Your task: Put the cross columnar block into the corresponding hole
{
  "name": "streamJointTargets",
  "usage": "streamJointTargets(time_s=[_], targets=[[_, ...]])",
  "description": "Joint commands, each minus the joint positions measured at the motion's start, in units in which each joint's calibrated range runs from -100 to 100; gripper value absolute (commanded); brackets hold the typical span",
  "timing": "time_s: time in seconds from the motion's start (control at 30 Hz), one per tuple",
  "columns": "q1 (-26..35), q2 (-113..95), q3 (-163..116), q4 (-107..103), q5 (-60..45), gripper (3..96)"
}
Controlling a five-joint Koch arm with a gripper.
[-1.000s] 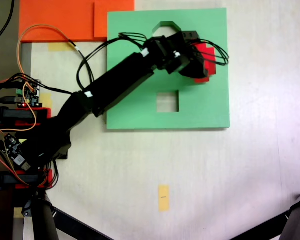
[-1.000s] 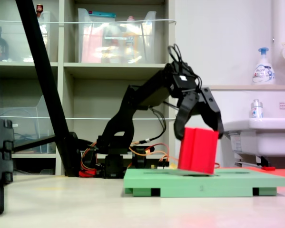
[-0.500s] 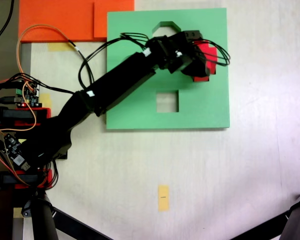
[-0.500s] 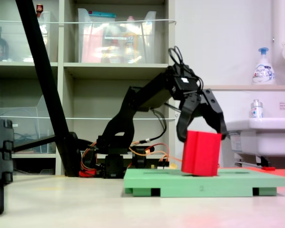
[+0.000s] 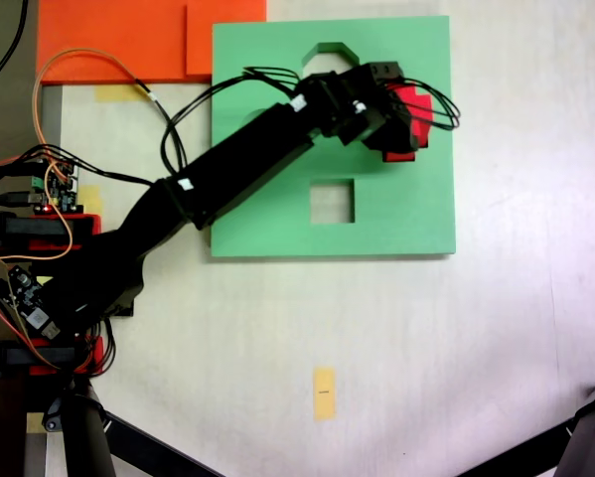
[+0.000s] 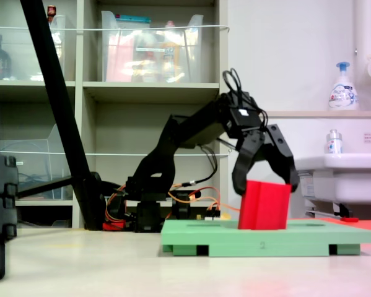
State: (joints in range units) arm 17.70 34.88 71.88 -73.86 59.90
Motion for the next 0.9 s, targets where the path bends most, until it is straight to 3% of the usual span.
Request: streamJointTargets(time_s=[0.03,0.23,0.37,0.47,0.67,0.9], targets=[[0.0,0.45,4.59,5.06,-0.1,36.6],[-0.1,2.41,4.59,4.68,0.1,39.3],[-0.2,4.08,4.49,3.91,0.0,51.0],[-0.2,5.9,4.49,2.08,0.0,53.9],[-0.1,3.38,4.49,-1.39,0.44,88.3],[0.0,-14.91,4.49,-6.98,-0.44,88.3]])
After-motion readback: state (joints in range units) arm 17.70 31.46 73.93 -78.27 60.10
